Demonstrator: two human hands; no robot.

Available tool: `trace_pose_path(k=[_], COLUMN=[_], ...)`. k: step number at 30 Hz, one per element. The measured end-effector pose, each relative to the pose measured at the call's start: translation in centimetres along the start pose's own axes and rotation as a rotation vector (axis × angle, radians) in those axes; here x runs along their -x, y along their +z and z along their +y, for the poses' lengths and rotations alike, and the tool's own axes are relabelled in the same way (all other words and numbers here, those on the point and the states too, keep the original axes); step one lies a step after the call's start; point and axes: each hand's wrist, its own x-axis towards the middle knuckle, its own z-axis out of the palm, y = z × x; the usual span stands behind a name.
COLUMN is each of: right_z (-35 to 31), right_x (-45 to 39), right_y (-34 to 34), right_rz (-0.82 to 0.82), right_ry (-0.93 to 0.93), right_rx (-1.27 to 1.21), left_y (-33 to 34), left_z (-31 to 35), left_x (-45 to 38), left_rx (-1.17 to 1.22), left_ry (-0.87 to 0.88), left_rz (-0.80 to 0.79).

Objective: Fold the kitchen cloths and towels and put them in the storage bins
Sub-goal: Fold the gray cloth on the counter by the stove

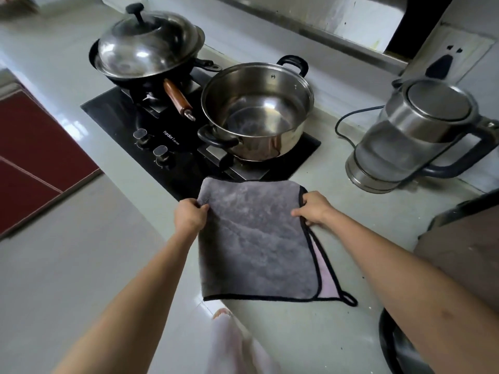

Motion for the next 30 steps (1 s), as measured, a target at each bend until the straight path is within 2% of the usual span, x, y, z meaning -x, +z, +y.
trace_pose_path(k=[4, 8, 13, 16, 19, 22, 25, 27, 30], right_z=[-0.3, -0.2, -0.6, -0.7, -0.7, -0.7, -0.9, -1.1, -1.4], right_x=[0.0, -0.8, -1.9, -2.5, -2.5, -2.7, -2.8, -2.8, -2.7], right_y=[0.2, -0.1, 0.2, 0.4, 0.4, 0.1, -0.4, -0.7, -1.2], right_rz=[0.147, 0.2, 0.27, 0.349, 0.374, 0.372, 0.386, 0.403, 0.412], right_ry=[-0.028, -0.026, -0.032, -0.068, -0.122, -0.154, -0.117, -0.095, -0.05], right_rx=[0.064, -0.005, -0.076, -0.126, -0.097, -0.036, -0.017, -0.045, -0.115], left_y=[0.5, 0.9, 0.7, 0.4, -0.6, -1.8, -2.5, -2.6, -2.9], left_z=[-0.8, -0.5, 1.2, 1.9, 1.7, 1.7, 1.6, 1.6, 1.4], left_x=[0.5, -0.2, -1.9, -2.9, -3.7, -4.2, -4.4, -4.4, -5.0], left_rx=[-0.113, -0.015, 0.152, 0.145, 0.143, 0.24, 0.218, 0.227, 0.244], left_ry=[0.046, 0.06, 0.215, 0.275, 0.266, 0.173, 0.173, 0.175, 0.089], left_rz=[-0.041, 0.019, -0.118, -0.179, -0.244, -0.501, -0.692, -0.683, -0.629])
